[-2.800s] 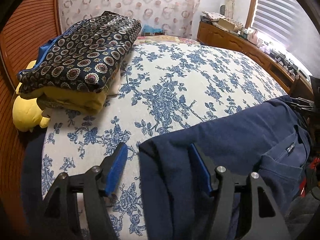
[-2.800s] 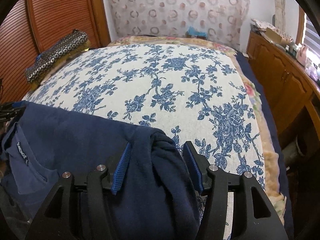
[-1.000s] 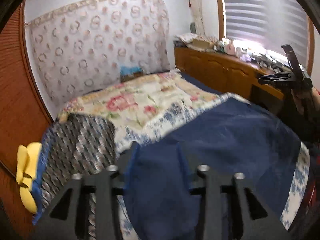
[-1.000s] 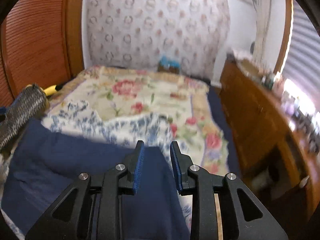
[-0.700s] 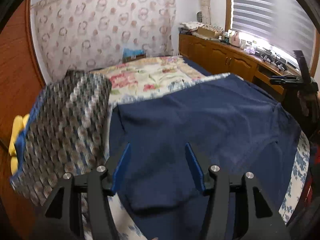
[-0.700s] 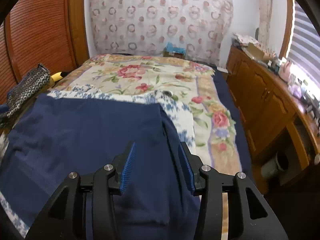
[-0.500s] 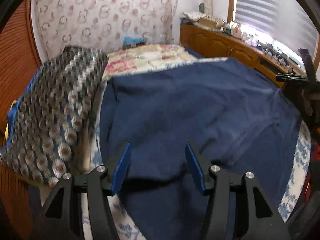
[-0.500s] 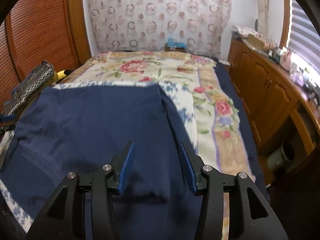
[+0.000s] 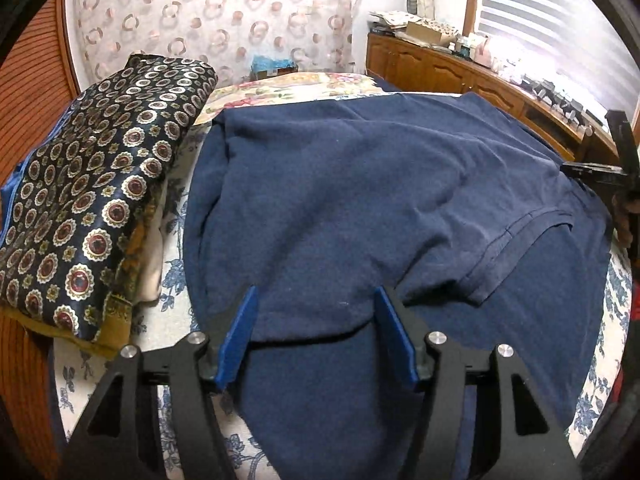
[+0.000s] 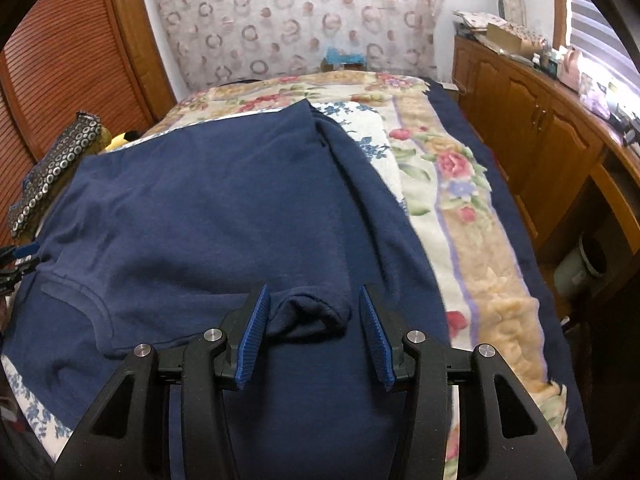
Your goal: Fold small clothes
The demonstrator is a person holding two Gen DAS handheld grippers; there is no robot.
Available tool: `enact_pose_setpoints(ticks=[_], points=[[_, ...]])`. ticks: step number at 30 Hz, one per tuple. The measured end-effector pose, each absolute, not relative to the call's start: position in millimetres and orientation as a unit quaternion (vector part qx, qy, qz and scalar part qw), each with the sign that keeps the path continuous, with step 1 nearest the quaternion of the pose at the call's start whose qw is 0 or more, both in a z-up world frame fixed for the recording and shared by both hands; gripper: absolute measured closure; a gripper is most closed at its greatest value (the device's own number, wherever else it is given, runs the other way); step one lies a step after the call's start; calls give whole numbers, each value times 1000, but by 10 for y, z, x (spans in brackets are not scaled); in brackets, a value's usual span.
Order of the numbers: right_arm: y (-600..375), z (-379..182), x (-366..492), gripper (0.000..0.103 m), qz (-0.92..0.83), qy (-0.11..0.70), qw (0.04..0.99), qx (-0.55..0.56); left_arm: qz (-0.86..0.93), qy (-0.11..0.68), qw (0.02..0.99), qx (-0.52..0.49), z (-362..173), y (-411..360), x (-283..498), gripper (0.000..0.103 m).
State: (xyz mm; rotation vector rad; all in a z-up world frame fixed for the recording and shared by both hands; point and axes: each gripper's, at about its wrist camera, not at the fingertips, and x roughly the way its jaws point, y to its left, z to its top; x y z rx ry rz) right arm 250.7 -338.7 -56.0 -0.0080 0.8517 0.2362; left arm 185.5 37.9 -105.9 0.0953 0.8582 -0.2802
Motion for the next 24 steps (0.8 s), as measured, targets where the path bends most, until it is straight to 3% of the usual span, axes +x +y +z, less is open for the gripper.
enact_pose_setpoints(ticks=[6, 18, 20, 21, 24], points=[[-3346, -602, 2485, 55, 111, 406, 907, -20, -137, 416, 897, 68, -1094, 325, 1860, 32], [-3307, -616, 2486, 55, 103, 406, 907, -36, -119, 412, 900, 72, -1112, 297, 1816, 31], [-3306, -617, 2486, 55, 103, 407, 907, -36, -119, 412, 900, 73, -1101, 306, 1772, 35], [-3305, -618, 2484, 55, 103, 407, 907, -37, -119, 412, 901, 69, -1091, 330, 1747, 44], [-3307, -616, 2485, 55, 103, 407, 907, -36, -117, 401, 908, 33, -997, 501, 1625, 46]])
